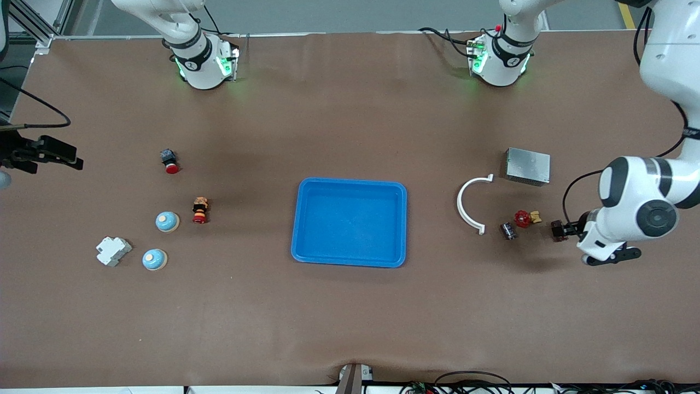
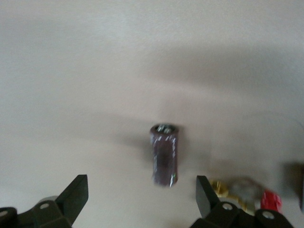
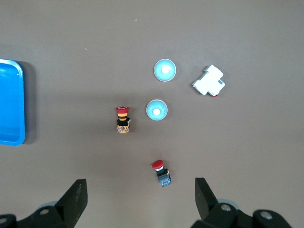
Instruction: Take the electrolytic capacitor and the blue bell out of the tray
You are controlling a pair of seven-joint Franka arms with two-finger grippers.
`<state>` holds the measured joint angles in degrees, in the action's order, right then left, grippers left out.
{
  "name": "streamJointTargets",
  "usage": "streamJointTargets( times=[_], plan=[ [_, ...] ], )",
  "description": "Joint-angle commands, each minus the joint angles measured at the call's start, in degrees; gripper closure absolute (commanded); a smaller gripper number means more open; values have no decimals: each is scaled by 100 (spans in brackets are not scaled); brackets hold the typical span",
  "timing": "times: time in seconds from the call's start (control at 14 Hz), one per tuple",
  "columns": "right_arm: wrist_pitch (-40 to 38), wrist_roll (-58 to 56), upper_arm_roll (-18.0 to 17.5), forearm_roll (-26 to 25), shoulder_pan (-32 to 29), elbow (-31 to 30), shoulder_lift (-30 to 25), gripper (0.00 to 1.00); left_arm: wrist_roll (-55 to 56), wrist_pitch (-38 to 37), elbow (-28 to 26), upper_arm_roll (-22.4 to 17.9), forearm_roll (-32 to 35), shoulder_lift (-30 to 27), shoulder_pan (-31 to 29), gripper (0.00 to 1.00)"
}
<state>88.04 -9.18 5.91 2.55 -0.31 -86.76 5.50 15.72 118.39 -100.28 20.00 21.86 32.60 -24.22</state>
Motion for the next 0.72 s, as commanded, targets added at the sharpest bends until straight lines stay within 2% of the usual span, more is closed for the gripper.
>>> streamJointTargets(
  times=[0.0,0.21,0.64],
  plan=[
    [-33,4,-64,-71,-83,-263,-365,0,-1084,-516,-115,83,-576,-604,-485,0],
    [-173,65,-73,-53,-75,-245,-515,0,-1747,-904,-97,74,-1025,-991,-794,0],
    [-341,74,-73,8,-83,-210,-656,0,-1765,-1878,288,82,-1271,-1668,-821,0]
  ],
)
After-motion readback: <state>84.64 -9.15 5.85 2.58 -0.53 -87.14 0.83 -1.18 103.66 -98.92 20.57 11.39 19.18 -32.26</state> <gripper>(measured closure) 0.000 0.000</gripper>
